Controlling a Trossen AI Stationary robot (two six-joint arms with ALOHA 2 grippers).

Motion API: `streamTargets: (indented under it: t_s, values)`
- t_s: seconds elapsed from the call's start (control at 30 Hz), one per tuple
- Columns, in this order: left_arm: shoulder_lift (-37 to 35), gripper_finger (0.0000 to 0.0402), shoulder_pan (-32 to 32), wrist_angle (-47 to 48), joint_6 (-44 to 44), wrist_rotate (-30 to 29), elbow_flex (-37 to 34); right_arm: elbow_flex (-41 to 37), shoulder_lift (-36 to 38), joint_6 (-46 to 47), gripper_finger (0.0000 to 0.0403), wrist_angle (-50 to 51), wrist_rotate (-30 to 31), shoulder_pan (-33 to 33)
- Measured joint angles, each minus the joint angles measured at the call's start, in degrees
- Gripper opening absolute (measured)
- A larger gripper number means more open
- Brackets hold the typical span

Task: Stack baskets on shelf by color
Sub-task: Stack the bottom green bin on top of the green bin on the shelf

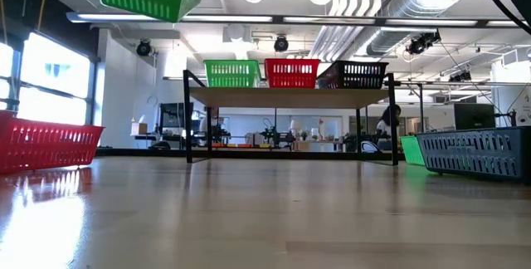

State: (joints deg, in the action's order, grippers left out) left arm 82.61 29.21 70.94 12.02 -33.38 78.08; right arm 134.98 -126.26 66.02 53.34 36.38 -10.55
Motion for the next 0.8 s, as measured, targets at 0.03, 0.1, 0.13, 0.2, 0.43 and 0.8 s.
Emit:
streamTargets:
  t_s: [0.03, 0.1, 0.13, 0.2, 0.43, 0.8]
  values:
    - [0.0, 0.0024, -0.01, 0.04, 0.08, -0.32, 0.0, -0.01, 0.12, -0.34, 0.0, 0.14, -0.13, 0.04]
    - [-0.02, 0.0009, -0.02, 0.04, 0.21, -1.25, 0.0, -0.04, 0.24, -0.98, 0.0, 0.7, -0.44, 0.1]
    - [-0.02, 0.0008, 0.0, 0.04, 0.21, -1.69, 0.0, -0.04, 0.26, -1.57, 0.0001, 0.77, -0.9, 0.21]
    - [-0.02, 0.0011, 0.04, 0.04, 0.18, -2.03, 0.0, -0.04, 0.31, -1.77, 0.0001, 1.18, -2.07, 0.52]
    - [-0.02, 0.0004, 0.0, -0.04, -0.01, -2.13, 0.0, -0.04, 0.35, -3.27, 0.0008, 1.75, -1.87, 0.73]
    - [-0.02, 0.0004, 0.0, -0.16, 0.95, -2.36, 0.0, -0.02, 1.85, -8.07, 0.0128, 4.82, -10.78, 4.02]
